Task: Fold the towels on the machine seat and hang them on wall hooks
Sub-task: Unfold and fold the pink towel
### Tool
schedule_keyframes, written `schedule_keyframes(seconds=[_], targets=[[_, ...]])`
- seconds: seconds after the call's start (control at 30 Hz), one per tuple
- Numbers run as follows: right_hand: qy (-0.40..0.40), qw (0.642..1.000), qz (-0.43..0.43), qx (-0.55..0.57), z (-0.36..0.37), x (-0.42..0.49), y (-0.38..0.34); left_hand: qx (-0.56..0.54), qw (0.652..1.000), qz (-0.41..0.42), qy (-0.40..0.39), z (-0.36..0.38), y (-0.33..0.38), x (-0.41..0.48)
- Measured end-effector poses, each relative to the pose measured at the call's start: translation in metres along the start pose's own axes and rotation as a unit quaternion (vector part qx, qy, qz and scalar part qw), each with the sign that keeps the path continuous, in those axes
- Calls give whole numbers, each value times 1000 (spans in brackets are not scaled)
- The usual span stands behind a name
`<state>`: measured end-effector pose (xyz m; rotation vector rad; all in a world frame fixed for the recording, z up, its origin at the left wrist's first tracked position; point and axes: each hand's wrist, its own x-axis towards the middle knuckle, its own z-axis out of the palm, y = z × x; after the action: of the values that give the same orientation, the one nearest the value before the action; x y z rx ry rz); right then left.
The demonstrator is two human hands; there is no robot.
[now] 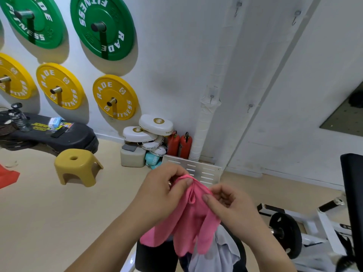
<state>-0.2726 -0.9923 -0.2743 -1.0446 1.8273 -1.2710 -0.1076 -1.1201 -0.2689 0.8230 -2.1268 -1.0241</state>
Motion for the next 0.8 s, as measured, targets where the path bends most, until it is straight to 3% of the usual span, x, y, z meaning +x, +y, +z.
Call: schedule_keyframes(seconds=[0.13, 0.23, 0.37, 0.53, 0.67, 0.8], targets=[[-23, 997, 57, -52, -16, -3, 10, 8, 995, -52, 86, -24, -13, 6], [-50, 992, 100, -58, -23, -5, 17, 22, 991, -78, 102, -43, -25, 10], [12, 991, 112, 67, -30, -8, 19, 66, 984, -114, 123, -55, -40, 7], [108, 964, 103, 221, -20, -4, 14, -1, 976, -196, 90, -34, -37, -5], [163, 962, 94, 197, -9, -3, 9, -16, 979, -194, 68, -17, -40, -13], [196, 962, 86, 170, -8, -9, 12, -24, 971, -206, 116, -19, -46, -12]])
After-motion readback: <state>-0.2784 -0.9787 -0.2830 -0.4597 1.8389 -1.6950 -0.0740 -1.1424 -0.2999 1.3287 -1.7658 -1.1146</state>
